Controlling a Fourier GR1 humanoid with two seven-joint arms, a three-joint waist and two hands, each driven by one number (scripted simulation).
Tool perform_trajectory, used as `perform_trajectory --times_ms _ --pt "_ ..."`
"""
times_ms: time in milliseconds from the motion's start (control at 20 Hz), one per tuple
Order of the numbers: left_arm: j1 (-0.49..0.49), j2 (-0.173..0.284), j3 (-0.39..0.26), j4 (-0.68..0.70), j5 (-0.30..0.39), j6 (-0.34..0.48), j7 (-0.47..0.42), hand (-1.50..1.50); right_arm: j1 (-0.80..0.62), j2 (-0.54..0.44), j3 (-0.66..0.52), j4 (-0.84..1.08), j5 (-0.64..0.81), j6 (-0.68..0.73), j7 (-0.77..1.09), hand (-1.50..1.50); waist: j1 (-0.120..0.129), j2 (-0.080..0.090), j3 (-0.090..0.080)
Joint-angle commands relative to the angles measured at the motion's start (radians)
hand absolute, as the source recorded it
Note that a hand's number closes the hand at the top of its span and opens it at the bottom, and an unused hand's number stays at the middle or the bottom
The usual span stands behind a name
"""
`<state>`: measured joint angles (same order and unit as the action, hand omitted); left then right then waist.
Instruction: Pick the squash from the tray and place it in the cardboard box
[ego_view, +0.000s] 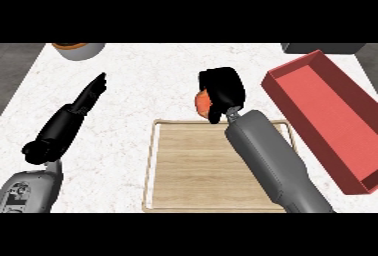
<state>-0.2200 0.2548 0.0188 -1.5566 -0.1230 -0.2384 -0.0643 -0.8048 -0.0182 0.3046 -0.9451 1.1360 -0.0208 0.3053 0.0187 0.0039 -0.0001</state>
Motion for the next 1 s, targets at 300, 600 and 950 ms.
perform_trajectory --times_ms 300,600,950 --pt "0.033 0.002 0.027 -0.018 0.003 0.004 -0.007 0.0 -0.108 -0.027 -0.151 -0.228 0.037 -0.032 0.247 1.5 -0.03 -0.012 0.0" --pt "-0.014 0.033 0.056 0.022 0.021 -0.029 0.013 0.0 -0.111 -0.12 -0.294 -0.258 0.045 -0.081 0.355 1.5 -0.027 -0.005 0.0" --pt "0.02 0.009 0.038 0.024 0.004 -0.028 -0.044 0.0 -0.076 -0.283 -0.462 -0.225 -0.054 -0.101 0.263 1.5 -0.02 -0.003 0.0"
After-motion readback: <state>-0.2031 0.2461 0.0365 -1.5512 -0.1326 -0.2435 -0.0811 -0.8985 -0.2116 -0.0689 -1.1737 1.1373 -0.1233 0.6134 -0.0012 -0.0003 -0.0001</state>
